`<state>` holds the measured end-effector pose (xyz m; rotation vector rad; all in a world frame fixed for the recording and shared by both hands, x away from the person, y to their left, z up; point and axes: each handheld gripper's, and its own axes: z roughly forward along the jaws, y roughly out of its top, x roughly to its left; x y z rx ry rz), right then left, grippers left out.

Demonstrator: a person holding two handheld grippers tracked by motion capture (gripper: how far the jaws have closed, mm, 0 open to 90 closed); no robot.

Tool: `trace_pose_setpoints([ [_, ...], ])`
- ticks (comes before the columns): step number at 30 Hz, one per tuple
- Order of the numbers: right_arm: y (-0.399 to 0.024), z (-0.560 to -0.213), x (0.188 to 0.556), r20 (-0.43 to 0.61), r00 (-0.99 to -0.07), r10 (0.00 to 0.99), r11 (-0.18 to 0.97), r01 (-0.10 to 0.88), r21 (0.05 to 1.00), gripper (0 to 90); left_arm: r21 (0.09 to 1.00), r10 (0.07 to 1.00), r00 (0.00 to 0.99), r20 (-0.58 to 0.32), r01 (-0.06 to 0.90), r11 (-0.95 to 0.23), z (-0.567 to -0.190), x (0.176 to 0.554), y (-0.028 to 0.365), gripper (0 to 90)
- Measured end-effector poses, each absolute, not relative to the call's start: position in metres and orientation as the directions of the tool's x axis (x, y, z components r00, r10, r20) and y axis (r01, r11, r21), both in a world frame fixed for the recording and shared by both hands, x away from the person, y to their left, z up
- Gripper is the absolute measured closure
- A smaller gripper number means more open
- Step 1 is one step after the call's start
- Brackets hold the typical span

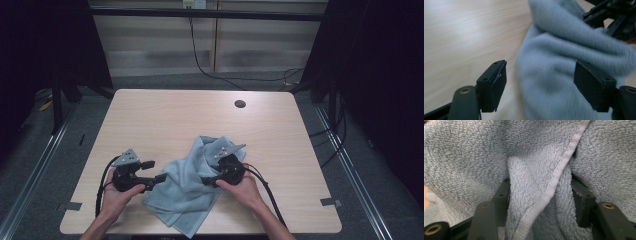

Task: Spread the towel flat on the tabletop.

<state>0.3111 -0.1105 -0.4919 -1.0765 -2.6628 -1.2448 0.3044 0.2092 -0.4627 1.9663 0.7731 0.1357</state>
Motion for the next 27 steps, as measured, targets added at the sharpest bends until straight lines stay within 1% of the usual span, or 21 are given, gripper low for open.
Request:
trace_pose_setpoints([
  [2,-0.107,-0.489,0.311,0.292,-0.767,0.571,0.451,0.590,0.670,39.4,0.829,0.558,0.798,-0.227,0.459,-0.319,-0.462,0.310,0.203,31.3],
  [3,-0.108,-0.488,0.311,0.291,-0.767,0.572,0.451,0.591,0.669,38.0,0.824,0.539,0.802,-0.257,0.473,-0.312,-0.464,0.314,0.199,36.0],
  [4,-0.109,-0.486,0.312,0.295,-0.767,0.570,0.450,0.592,0.669,35.8,0.805,0.530,0.803,-0.272,0.491,-0.332,-0.469,0.319,0.195,37.8],
  [6,-0.113,-0.484,0.314,0.302,-0.761,0.574,0.446,0.600,0.664,33.2,0.786,0.542,0.804,-0.247,0.493,-0.373,-0.479,0.321,0.188,35.8],
  [8,-0.120,-0.480,0.317,0.306,-0.759,0.575,0.430,0.599,0.676,32.5,0.758,0.535,0.813,-0.232,0.496,-0.424,-0.489,0.321,0.185,38.1],
  [10,-0.129,-0.471,0.319,0.295,-0.753,0.588,0.411,0.593,0.693,31.8,0.756,0.523,0.816,-0.244,0.498,-0.424,-0.492,0.322,0.186,44.2],
  [12,-0.140,-0.461,0.322,0.280,-0.739,0.612,0.373,0.583,0.722,30.4,0.759,0.518,0.819,-0.247,0.495,-0.422,-0.491,0.322,0.187,53.4],
  [14,-0.154,-0.452,0.328,0.254,-0.710,0.657,0.330,0.573,0.750,30.2,0.759,0.524,0.817,-0.238,0.494,-0.425,-0.491,0.321,0.186,59.0],
  [17,-0.166,-0.450,0.341,0.203,-0.670,0.714,0.312,0.565,0.764,28.7,0.759,0.533,0.814,-0.232,0.494,-0.423,-0.490,0.321,0.184,63.9],
  [19,-0.170,-0.456,0.353,0.210,-0.653,0.727,0.306,0.583,0.753,26.5,0.766,0.533,0.811,-0.241,0.497,-0.409,-0.489,0.321,0.185,65.0],
  [21,-0.171,-0.462,0.360,0.226,-0.648,0.727,0.302,0.598,0.743,26.3,0.771,0.527,0.812,-0.251,0.497,-0.399,-0.487,0.322,0.187,67.1],
  [24,-0.166,-0.473,0.370,0.243,-0.651,0.719,0.302,0.608,0.734,26.1,0.775,0.531,0.805,-0.264,0.505,-0.380,-0.487,0.323,0.188,66.0],
  [27,-0.161,-0.482,0.374,0.242,-0.644,0.726,0.311,0.621,0.720,27.7,0.779,0.541,0.790,-0.289,0.523,-0.346,-0.484,0.327,0.189,51.8],
])
